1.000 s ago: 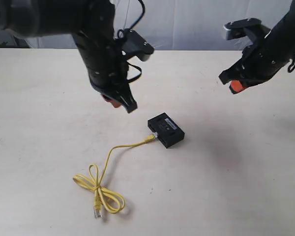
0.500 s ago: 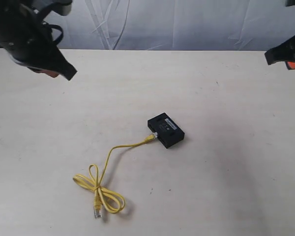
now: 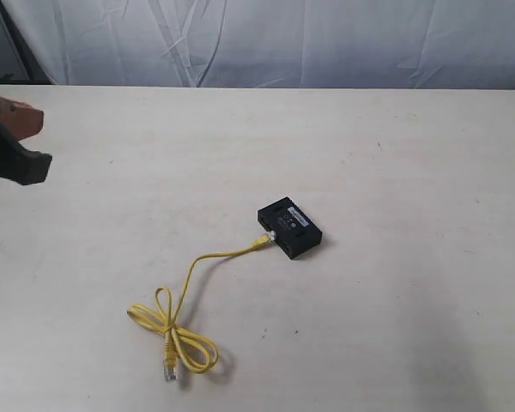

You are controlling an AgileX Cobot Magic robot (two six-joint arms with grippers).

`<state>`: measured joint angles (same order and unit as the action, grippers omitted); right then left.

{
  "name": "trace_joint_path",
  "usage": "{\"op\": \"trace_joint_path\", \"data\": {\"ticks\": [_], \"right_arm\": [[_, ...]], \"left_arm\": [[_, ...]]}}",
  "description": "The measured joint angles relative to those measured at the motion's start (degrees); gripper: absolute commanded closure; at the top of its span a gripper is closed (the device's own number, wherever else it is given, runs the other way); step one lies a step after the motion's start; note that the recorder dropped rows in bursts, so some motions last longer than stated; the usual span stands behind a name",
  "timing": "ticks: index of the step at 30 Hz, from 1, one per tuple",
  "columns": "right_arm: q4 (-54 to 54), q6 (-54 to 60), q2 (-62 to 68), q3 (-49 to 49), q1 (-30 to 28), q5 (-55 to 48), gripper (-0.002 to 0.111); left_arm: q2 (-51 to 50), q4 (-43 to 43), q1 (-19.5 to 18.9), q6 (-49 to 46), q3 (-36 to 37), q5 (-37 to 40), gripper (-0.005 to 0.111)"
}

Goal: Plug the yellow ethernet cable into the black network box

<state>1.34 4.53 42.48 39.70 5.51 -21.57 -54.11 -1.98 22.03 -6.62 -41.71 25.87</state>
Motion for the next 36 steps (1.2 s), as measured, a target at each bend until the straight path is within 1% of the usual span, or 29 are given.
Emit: {"op": "trace_joint_path", "data": {"ticks": [8,12,19,23,27,33,36], "right_arm": [[-0.36,-0.23,-14.41,-12.41,0.00,10.29,0.109],[-0.36,-0.23,-19.61,-16.89,0.00,11.88,0.109],[-1.85,-0.23,-26.39,-22.28,0.00,13.53,0.109],[-5.79,-0.34,-27.02,-25.29,0.00,13.53,0.109],[-8.59,-0.34,-27.02,-26.23,0.00,12.58,0.109],[-9.39,-0.34,-27.02,-26.23,0.00,12.58,0.109],[-9.39,-0.34,-27.02,-26.23,0.00,12.58,0.109]], "left_arm": [[14.90,2.65,0.00,0.24,9.83,-8.46,0.107],[21.17,3.76,0.00,0.24,13.78,-9.87,0.107],[29.57,6.27,0.00,0.24,17.43,-10.34,0.107],[32.26,6.56,0.00,0.24,18.30,-10.07,0.107],[33.04,5.80,0.00,0.24,18.39,-9.98,0.107],[33.04,4.52,0.00,0.24,18.39,-10.10,0.107],[33.04,1.98,0.00,0.24,18.39,-10.10,0.107]]}}
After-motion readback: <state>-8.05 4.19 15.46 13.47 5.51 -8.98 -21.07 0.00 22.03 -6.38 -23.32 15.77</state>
